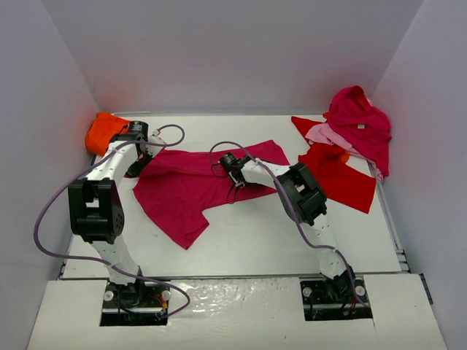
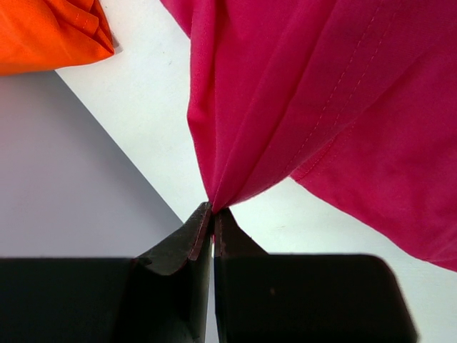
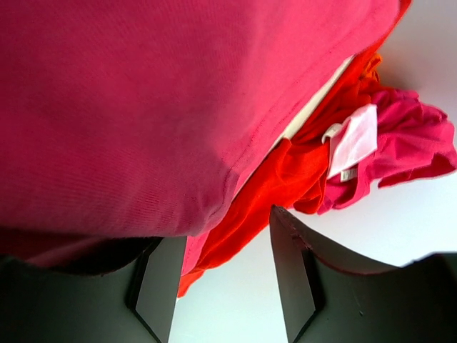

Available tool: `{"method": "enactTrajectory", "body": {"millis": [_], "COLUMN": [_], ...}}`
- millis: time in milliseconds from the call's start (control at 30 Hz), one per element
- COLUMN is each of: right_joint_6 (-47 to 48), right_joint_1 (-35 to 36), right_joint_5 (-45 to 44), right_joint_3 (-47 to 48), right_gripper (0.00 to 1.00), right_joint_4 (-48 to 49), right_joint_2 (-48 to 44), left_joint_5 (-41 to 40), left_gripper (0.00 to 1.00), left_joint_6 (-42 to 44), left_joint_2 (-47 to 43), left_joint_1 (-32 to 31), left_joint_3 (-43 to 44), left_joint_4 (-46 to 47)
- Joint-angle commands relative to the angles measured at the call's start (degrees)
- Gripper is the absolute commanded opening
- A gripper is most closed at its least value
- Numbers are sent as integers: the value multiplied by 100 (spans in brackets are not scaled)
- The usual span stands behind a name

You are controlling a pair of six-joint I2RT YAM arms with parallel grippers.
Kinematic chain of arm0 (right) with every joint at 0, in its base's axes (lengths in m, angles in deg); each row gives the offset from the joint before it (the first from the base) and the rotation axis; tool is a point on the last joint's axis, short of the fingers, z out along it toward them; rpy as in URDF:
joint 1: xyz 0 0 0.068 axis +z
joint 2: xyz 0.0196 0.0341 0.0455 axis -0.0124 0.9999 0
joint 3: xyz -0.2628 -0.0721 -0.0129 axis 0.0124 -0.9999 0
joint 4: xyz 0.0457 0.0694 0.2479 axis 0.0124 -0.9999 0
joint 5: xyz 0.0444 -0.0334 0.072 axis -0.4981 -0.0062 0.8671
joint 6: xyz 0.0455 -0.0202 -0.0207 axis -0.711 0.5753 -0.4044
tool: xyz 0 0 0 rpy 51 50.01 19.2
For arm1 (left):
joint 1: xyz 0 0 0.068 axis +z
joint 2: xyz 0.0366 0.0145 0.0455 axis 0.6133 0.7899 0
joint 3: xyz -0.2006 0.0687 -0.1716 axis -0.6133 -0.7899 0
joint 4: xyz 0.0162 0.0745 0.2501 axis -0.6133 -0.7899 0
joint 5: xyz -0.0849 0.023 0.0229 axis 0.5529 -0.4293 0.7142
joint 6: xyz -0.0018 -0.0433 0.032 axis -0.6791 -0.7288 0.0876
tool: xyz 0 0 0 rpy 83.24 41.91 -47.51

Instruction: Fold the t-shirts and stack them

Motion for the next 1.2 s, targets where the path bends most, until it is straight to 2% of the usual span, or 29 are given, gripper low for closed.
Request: {"method": "enactTrajectory", "body": {"millis": [0, 233, 333, 400, 500, 667, 767, 833, 967, 1067, 1167], "right_joint_6": [25, 453, 499, 525, 496, 330, 174, 139, 563, 1155, 1742], "right_joint_1": [-136, -154, -163, -171, -183, -288, -417, -581, -835, -1188, -1650], "right_joint_5": [1785, 2614, 2708, 2722, 2670, 2449, 1988, 1372, 278, -534, -699], "right_joint_3": [57, 36, 114, 102, 70, 166, 417, 729, 1540, 2749, 3506], "right_gripper": [48, 43, 36, 12, 0, 0, 0, 0, 0, 0, 0], "right_joint_4": [-817, -1083, -1177, -1230, -1239, -1239, -1204, -1092, -699, -269, 304], "right_joint_2": [324, 225, 293, 345, 387, 304, 8, -312, -917, -1150, -1338], "left_joint_5": [-222, -269, -288, -306, -345, -395, -582, -712, -1180, -1365, -1451], "left_gripper": [0, 0, 0, 0, 0, 0, 0, 0, 0, 0, 0], "left_joint_6": [110, 103, 101, 109, 117, 61, 4, -13, -19, -31, -70], "left_joint_2": [-491, -460, -465, -478, -491, -490, -500, -534, -439, -257, -154], "left_joint_1": [29, 29, 29, 29, 29, 20, 20, 20, 4, 6, 11], "left_joint_3": [65, 160, 166, 148, 135, 192, 425, 636, 1820, 3242, 4157], "left_joint_4": [70, 0, -14, -14, 2, 33, -1, -37, -201, -521, -581]}}
